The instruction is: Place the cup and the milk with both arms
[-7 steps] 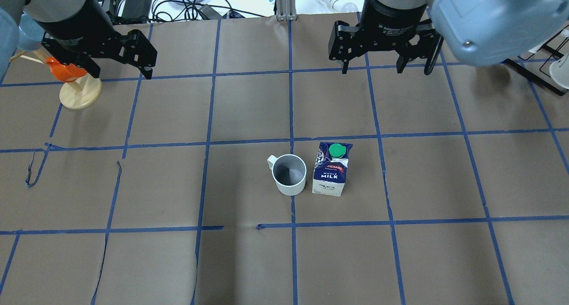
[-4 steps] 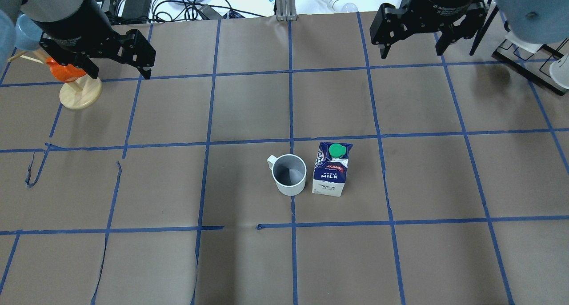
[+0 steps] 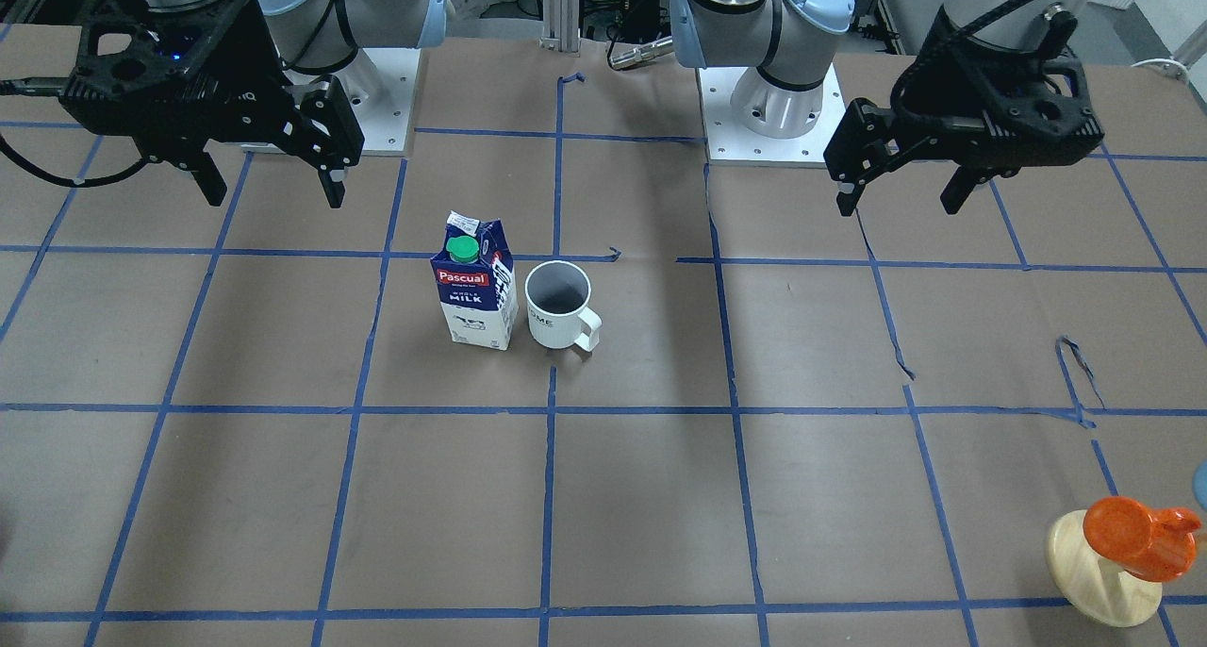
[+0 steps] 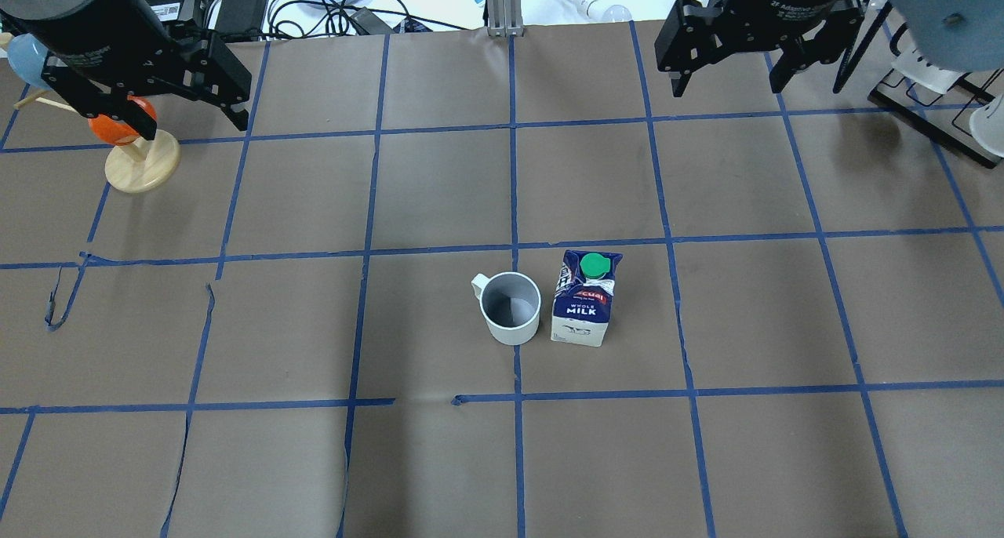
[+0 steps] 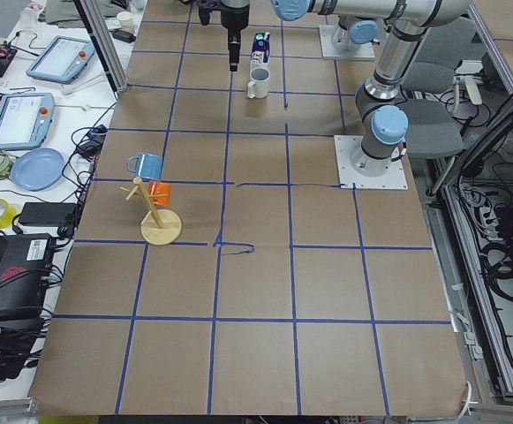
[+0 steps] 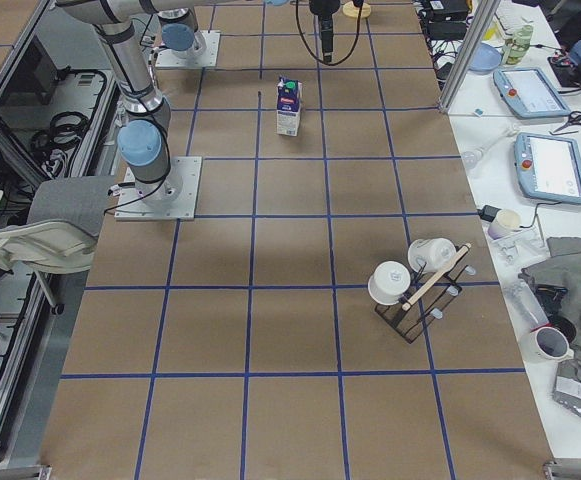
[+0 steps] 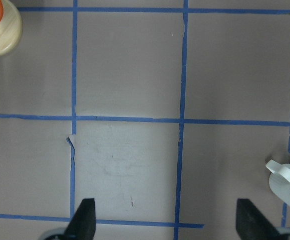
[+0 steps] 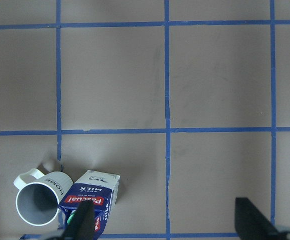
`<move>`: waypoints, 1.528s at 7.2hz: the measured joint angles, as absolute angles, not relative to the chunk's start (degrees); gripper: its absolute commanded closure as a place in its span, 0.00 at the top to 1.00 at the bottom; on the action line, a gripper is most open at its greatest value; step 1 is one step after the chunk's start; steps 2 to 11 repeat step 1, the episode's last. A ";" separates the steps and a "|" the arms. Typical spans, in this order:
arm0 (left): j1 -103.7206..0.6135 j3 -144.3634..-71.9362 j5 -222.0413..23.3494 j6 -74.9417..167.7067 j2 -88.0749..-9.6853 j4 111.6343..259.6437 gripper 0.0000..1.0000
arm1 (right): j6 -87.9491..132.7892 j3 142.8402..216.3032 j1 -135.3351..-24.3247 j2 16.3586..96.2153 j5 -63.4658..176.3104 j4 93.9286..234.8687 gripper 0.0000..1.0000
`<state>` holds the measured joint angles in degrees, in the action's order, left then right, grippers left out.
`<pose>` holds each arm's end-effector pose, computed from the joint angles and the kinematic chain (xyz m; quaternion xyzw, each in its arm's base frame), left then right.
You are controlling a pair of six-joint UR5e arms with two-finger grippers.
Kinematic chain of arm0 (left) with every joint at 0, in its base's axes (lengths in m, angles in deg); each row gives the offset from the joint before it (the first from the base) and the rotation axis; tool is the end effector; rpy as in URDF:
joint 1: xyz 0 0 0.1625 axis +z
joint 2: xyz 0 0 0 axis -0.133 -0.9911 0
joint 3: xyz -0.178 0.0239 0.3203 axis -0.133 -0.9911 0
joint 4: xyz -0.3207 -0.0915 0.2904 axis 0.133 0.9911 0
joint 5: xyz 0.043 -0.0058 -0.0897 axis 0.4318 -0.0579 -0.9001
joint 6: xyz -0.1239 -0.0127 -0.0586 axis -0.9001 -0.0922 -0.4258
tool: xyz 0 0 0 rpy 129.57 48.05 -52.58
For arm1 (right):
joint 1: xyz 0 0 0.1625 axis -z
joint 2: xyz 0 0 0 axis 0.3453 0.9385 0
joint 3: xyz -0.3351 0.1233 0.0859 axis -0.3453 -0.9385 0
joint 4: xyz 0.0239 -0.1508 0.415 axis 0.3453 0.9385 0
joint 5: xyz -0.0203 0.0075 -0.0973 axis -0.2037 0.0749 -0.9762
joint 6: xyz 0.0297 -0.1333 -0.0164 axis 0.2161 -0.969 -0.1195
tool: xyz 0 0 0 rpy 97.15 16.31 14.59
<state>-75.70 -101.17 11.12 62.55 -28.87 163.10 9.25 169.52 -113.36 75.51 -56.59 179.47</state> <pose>-0.0745 -0.5346 0.4441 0.0453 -0.9987 0.0241 0.0076 0.1630 -0.5350 0.4527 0.0015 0.9976 -0.0696 0.0040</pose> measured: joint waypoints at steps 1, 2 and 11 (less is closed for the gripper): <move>-75.33 -100.83 10.46 61.60 -28.99 163.93 1.00 | 9.26 169.56 -113.36 75.51 -56.59 179.44 1.00; -75.33 -100.83 10.46 61.60 -28.99 163.93 1.00 | 9.26 169.56 -113.36 75.51 -56.59 179.44 1.00; -75.33 -100.83 10.46 61.60 -28.99 163.93 1.00 | 9.26 169.56 -113.36 75.51 -56.59 179.44 1.00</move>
